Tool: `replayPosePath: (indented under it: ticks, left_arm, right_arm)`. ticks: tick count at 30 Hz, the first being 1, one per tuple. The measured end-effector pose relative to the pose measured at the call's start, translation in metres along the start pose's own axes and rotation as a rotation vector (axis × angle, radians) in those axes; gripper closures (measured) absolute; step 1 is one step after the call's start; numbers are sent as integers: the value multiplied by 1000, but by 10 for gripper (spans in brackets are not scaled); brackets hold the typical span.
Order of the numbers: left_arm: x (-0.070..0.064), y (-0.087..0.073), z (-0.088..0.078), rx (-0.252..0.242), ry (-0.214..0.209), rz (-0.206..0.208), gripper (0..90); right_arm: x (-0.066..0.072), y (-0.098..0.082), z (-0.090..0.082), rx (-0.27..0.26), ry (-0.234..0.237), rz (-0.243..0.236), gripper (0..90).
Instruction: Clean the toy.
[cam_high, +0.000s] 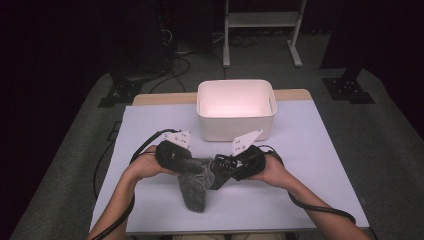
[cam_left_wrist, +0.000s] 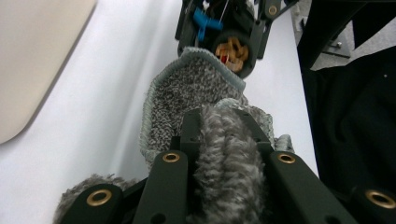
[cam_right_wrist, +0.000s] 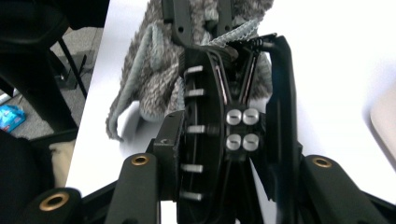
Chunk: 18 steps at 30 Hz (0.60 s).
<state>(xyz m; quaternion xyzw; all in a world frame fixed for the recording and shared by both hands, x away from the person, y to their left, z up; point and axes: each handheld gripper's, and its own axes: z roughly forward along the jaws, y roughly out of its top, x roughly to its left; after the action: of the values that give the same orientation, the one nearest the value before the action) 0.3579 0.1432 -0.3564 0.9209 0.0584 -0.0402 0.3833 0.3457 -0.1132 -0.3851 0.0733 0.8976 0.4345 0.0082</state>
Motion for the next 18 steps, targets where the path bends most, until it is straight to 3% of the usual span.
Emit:
replayPosePath:
  ticks: [11, 18]
  left_arm:
    - [1, 8, 14, 1, -30, 3, 758]
    - [2, -3, 12, 27, -11, -19, 758]
  right_arm:
    - [4, -46, -22, 18, -4, 55, 571]
    - [8, -69, -26, 38, -3, 78, 574]
